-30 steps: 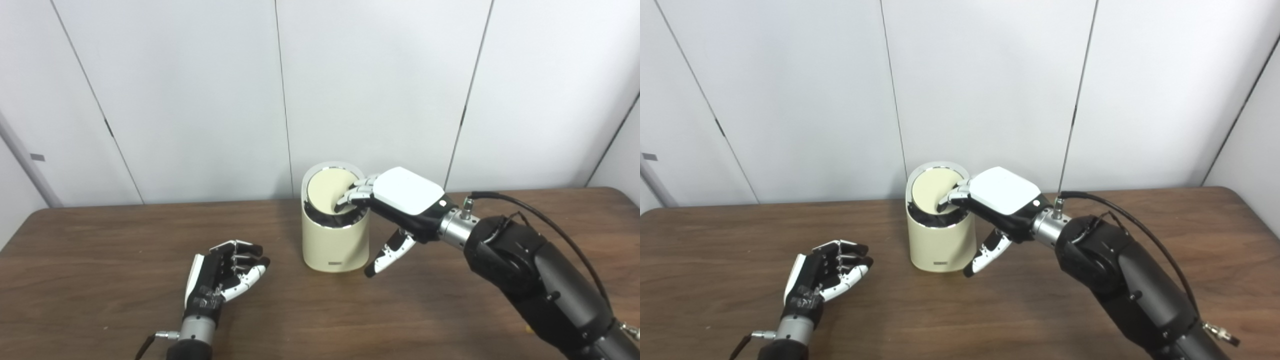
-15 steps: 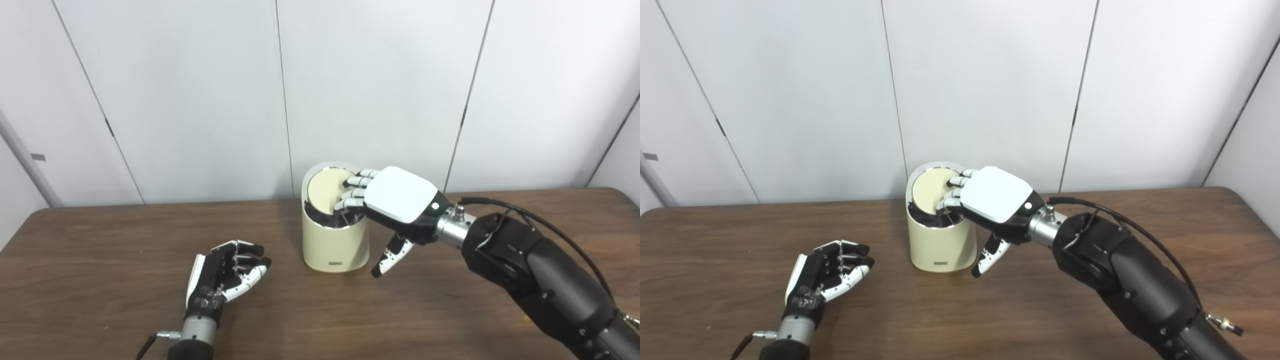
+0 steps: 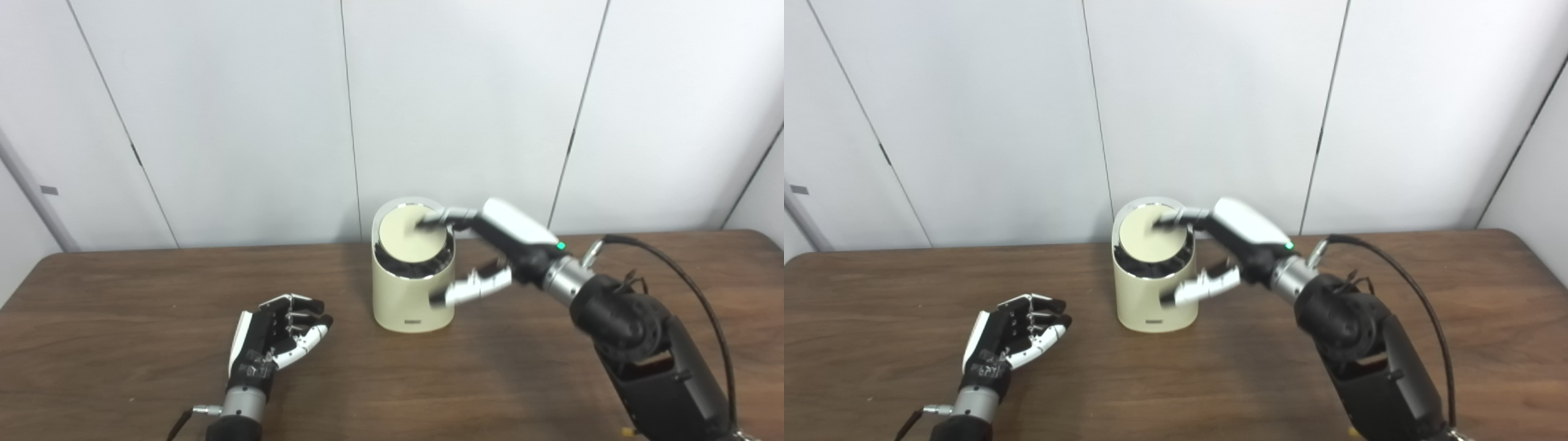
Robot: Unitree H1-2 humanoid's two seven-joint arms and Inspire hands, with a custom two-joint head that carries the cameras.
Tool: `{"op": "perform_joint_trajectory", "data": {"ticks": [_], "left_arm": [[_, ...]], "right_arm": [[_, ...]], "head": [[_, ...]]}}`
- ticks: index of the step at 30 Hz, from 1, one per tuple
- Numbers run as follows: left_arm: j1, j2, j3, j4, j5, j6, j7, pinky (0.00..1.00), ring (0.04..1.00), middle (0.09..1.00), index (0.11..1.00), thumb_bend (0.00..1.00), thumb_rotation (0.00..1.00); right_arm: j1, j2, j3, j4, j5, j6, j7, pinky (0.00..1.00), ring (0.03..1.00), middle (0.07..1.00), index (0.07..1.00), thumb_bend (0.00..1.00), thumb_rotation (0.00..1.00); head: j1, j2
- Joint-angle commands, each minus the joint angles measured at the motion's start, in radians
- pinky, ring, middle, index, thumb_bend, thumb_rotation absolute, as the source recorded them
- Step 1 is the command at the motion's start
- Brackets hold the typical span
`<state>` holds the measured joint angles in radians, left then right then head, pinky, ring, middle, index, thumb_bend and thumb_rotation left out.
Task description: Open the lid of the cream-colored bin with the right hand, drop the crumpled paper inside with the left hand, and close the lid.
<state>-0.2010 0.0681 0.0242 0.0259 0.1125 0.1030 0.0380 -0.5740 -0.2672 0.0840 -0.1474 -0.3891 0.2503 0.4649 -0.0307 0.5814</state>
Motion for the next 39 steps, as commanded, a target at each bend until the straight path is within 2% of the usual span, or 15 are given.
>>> {"op": "perform_joint_trajectory", "data": {"ticks": [1,4,8,13,18,23,27,33,37,39], "left_arm": [[-0.041,0.007,0.008,-0.032,-0.006,-0.016,0.005,0.46,0.581,0.657,0.498,0.5,0.05],[-0.043,0.01,0.008,-0.034,-0.004,-0.015,0.002,0.47,0.582,0.659,0.498,0.5,0.05],[-0.045,0.014,0.005,-0.037,0.005,-0.011,0.002,0.46,0.574,0.659,0.498,0.5,0.05],[-0.049,0.016,0.008,-0.03,0.005,-0.022,0.001,0.46,0.578,0.66,0.498,0.5,0.05],[-0.056,0.016,0.013,-0.031,-0.009,-0.021,-0.004,0.48,0.593,0.666,0.498,0.5,0.05],[-0.066,0.022,0.01,-0.037,-0.007,-0.022,-0.01,0.48,0.596,0.671,0.498,0.5,0.05],[-0.076,0.029,0.004,-0.04,-0.006,-0.027,-0.02,0.47,0.589,0.672,0.498,0.5,0.05],[-0.093,0.032,0.001,-0.031,-0.013,-0.035,-0.027,0.48,0.592,0.675,0.498,0.5,0.05],[-0.105,0.034,-0.003,-0.024,-0.021,-0.045,-0.043,0.48,0.594,0.682,0.498,0.5,0.06],[-0.11,0.036,-0.004,-0.022,-0.027,-0.047,-0.052,0.5,0.62,0.7,0.499,0.5,0.06]], "right_arm": [[-0.037,-0.001,-0.051,-0.038,0.075,0.028,-0.037,0.79,0.864,0.845,0.848,0.66,0.45],[-0.037,0.0,-0.08,-0.028,0.125,0.031,-0.054,0.8,0.866,0.854,0.844,0.66,0.43],[-0.028,-0.012,-0.085,-0.017,0.145,0.004,-0.086,0.72,0.832,0.845,0.841,0.68,0.46],[0.012,-0.006,-0.112,-0.009,0.193,0.009,-0.13,0.73,0.843,0.855,0.86,0.71,0.45],[0.103,0.005,-0.138,-0.011,0.228,-0.007,-0.184,0.75,0.826,0.854,0.868,0.7,0.47],[0.206,0.025,-0.136,-0.035,0.225,-0.006,-0.243,0.76,0.823,0.86,0.875,0.73,0.5],[0.264,0.055,-0.142,-0.001,0.24,-0.065,-0.293,0.73,0.819,0.865,0.89,0.69,0.43],[0.287,0.091,-0.143,0.067,0.263,-0.151,-0.351,0.75,0.839,0.873,0.897,0.7,0.4],[0.297,0.091,-0.116,0.081,0.217,-0.165,-0.38,0.73,0.825,0.867,0.9,0.71,0.45],[0.301,0.097,-0.114,0.083,0.224,-0.166,-0.385,0.73,0.822,0.871,0.9,0.69,0.41]], "head": [[-0.001,0.001],[-0.002,0.001],[-0.006,0.001],[-0.009,0.001],[-0.014,0.0],[-0.017,0.0],[-0.029,0.004],[-0.04,0.006],[-0.041,0.008],[-0.043,0.009]]}}
